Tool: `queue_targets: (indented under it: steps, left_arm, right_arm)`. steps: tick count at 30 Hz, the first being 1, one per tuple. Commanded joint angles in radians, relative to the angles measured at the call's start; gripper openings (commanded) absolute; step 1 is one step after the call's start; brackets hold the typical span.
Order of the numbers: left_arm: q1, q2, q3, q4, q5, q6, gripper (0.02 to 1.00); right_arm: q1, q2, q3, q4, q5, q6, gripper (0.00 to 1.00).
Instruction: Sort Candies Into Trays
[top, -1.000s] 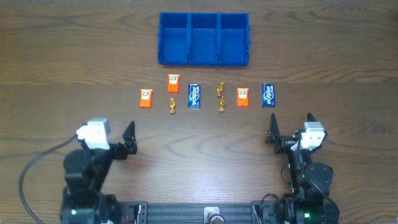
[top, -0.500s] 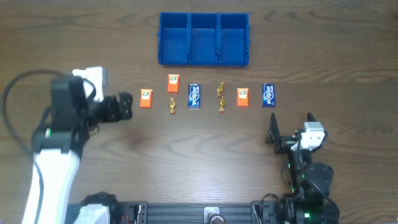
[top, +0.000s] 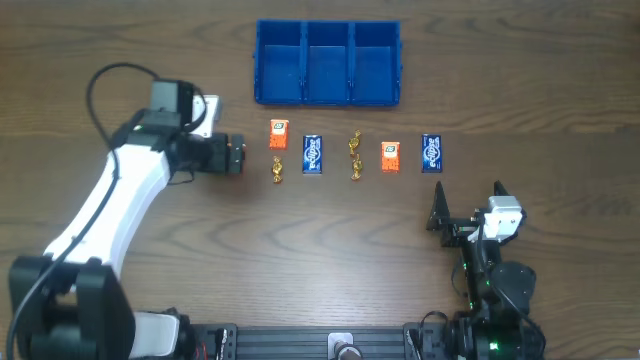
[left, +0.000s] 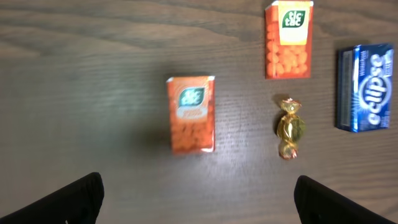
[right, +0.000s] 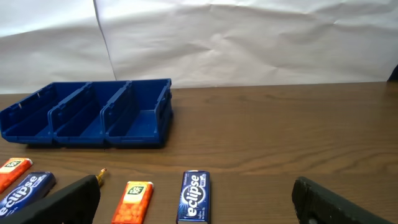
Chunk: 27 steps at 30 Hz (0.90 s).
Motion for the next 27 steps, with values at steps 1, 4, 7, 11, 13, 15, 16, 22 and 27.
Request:
queue_targets:
  steps: [1, 4, 7, 11, 13, 15, 16, 22, 27]
  left_arm:
    - [-0.031, 0.098, 0.043, 0.025, -0.074, 0.024, 0.974]
    - [-0.041, 0.144, 0.054, 0.045, -0.090, 0.023, 0.969]
    - [-0.048, 0.177, 0.058, 0.058, -0.104, 0.023, 0.967]
    - [-0.054, 0.217, 0.058, 0.071, -0.108, 0.024, 0.961]
    - [-0.054, 0.236, 0.058, 0.072, -0.112, 0.024, 0.954]
    - [-0.054, 0.244, 0.058, 0.079, -0.115, 0.024, 0.945]
    - [-0.054, 0.245, 0.058, 0.080, -0.115, 0.024, 0.941]
    - [-0.063, 0.253, 0.058, 0.091, -0.129, 0.024, 0.915]
    - [-0.085, 0.272, 0.058, 0.104, -0.153, 0.024, 0.904]
  right_arm:
    - [0.002, -0.008, -0.004, -0.003, -0.001, -0.013, 0.998]
    - [0.002, -0.008, -0.004, -0.003, -0.001, -0.013, 0.998]
    - [0.002, -0.008, -0.004, -0.003, -0.001, -0.013, 0.998]
    - [0.002, -0.008, -0.004, -0.003, -0.002, -0.013, 0.998]
    - [0.002, -0.008, -0.004, -0.003, -0.002, -0.013, 0.998]
    - [0.002, -0.008, -0.004, -0.003, -0.001, -0.013, 0.998]
    - [0.002, -0.008, -0.004, -0.003, -0.001, -0.013, 0.998]
    - [0.002, -0.008, -0.004, -0.003, -0.002, -0.013, 0.998]
    - [0.002, -0.008, -0.004, -0.003, -0.001, -0.013, 0.998]
